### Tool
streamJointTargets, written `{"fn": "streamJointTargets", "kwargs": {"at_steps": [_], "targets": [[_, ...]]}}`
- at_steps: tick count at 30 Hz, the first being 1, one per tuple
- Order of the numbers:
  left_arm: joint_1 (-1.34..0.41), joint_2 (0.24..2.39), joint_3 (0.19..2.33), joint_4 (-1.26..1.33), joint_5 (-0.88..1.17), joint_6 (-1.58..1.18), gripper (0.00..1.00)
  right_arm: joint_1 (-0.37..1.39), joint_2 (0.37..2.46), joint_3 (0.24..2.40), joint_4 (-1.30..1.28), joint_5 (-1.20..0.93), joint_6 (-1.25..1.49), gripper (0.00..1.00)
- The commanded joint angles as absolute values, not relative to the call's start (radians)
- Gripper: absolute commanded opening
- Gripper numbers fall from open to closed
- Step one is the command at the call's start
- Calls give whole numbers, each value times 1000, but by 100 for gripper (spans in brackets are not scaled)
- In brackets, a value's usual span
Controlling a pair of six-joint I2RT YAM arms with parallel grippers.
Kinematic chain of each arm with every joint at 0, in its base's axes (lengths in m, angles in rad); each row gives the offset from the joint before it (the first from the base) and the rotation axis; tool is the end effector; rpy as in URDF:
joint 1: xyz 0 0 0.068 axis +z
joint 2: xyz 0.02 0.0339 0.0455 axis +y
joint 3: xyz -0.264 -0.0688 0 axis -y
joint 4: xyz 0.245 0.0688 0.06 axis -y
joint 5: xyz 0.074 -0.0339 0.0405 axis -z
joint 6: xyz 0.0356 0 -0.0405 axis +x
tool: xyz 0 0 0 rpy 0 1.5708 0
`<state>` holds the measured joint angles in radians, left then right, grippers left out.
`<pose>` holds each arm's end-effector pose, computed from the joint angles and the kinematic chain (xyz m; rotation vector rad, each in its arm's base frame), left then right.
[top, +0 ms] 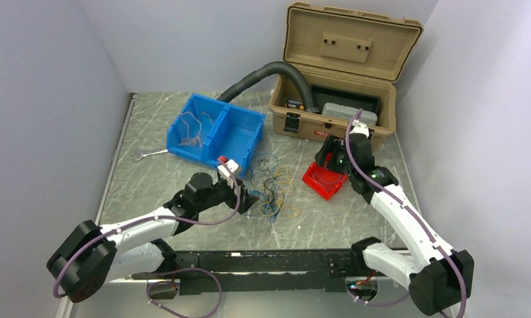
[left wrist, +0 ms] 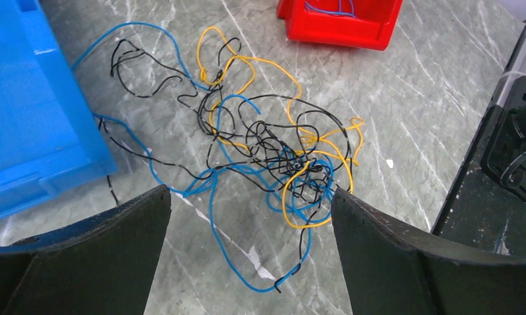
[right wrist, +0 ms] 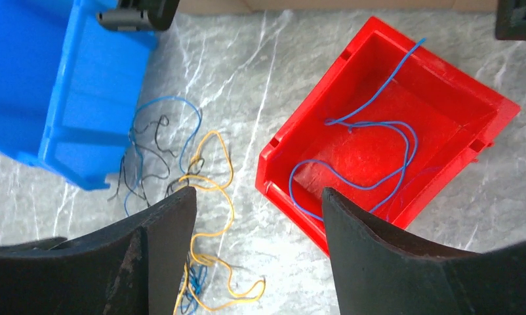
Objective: Untangle the cables
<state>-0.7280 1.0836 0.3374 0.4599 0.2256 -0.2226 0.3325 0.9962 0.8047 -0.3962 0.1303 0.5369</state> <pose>0.1599 -0.1532 0.1938 0.6423 1.8320 -0.8570 0.2089 0.0672 0.2868 0.2973 2.1548 0.3615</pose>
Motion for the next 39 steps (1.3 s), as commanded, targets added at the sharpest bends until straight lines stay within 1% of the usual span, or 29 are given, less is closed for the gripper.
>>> {"fn": "streamJointTargets", "kwargs": {"at_steps": [1, 7, 12, 20, 23, 26, 33, 36, 39], "targets": [[-730, 1111, 393, 511, 294, -211, 94, 359, 1005, 820, -405, 31, 452, 72], [-731, 1193, 439, 487, 341, -217, 94, 453, 1040, 763, -335, -66, 422, 71], [-731, 1287, 511, 401, 349, -222, 92, 503, 1079, 717, -253, -111, 440, 70], [-731, 1265, 496, 415, 330, -224, 92, 527, 1209, 664, -33, -156, 561, 67], [-731, 1276, 502, 414, 347, -224, 92, 528, 1251, 654, -21, -68, 611, 67], [-730, 1295, 513, 404, 366, -227, 92, 527, 1272, 653, -61, 66, 644, 69], [-730, 1334, 549, 356, 372, -222, 92, 495, 1329, 698, -304, 330, 778, 72], [-730, 1345, 565, 323, 365, -217, 91, 491, 1311, 712, -422, 446, 851, 72], [-731, 1338, 561, 322, 361, -217, 91, 491, 1277, 715, -474, 509, 879, 71]]}}
